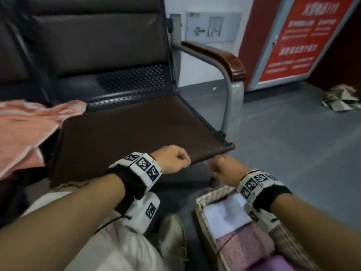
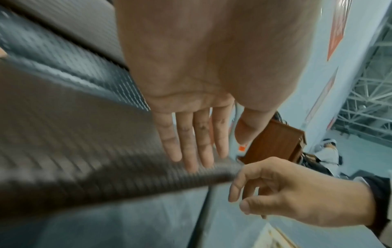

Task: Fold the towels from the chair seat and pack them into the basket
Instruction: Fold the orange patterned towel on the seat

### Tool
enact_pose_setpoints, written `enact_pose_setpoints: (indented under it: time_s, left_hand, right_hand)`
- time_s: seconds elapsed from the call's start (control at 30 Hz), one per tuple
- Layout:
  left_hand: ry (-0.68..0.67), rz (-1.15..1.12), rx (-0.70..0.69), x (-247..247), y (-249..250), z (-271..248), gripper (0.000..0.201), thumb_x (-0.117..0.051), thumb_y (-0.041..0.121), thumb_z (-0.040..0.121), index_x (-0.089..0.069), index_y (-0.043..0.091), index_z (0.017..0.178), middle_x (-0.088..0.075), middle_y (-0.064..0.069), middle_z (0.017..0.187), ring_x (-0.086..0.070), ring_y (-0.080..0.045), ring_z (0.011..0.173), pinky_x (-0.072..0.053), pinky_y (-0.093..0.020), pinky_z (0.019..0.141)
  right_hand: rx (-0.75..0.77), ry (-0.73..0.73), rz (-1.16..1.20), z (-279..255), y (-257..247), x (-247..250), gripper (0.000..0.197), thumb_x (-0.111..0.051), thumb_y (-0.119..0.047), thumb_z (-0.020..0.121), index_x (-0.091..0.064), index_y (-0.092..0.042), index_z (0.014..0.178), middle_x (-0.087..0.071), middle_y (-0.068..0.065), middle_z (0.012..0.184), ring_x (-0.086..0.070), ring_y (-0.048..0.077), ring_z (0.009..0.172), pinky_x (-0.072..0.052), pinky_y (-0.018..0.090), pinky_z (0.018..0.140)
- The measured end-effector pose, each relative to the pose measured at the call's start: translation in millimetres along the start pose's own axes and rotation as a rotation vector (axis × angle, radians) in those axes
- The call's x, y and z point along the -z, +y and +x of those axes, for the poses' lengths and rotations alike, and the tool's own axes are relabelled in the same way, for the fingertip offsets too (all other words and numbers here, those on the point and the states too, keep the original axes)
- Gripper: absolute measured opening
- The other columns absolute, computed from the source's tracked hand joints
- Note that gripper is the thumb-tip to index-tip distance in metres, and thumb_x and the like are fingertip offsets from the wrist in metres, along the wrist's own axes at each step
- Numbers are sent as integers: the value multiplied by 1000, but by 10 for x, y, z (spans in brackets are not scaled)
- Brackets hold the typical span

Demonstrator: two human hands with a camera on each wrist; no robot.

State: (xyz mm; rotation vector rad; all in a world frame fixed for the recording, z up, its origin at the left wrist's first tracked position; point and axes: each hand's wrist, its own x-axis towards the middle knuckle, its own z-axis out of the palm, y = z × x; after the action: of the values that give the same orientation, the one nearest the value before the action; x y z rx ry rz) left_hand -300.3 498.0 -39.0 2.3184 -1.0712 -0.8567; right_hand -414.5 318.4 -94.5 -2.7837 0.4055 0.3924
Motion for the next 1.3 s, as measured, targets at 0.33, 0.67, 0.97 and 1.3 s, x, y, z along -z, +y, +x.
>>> enact_pose_setpoints:
  time_s: [0.33,0.67,0.97,1.3]
  left_hand:
    - [464,-216,86,1703,-1177,-1301,13,-56,18,91,-67,13,94,-67,-2,84,-61,-6,70,-42,-5,54]
    - [371,74,596,1760,-2970,-2167,33,-66,34,81,-59,17,109,-62,-3,111,-58,-20,99,-44,-25,81]
    - [208,415,605,1653,-3365,-2132,18,-57,21,85,-57,12,101,-58,-13,114,-57,-31,103,-46,-32,80]
    - [457,191,594,1942,-3144,-2295,16,-53,21,90,-57,11,102,-63,-10,107,-58,-25,99,-42,-28,79]
  right_hand:
    - [489,64,-118,919,-2543,1010,13,-62,-24,88,-68,-20,99,-66,-1,98,-58,14,90,-46,27,82]
    - [760,-77,-285,1719,-4528,516,29,-63,-23,88,-63,-11,115,-65,8,116,-58,26,108,-42,27,85]
    - [673,-133,-315,2176,-4874,-242,53,-67,-17,83,-48,-13,133,-43,12,134,-42,32,125,-40,42,104]
    - [679,41,97,2014,-4777,-32,15,-51,-20,94,-63,-10,89,-63,10,94,-56,26,93,-40,30,77]
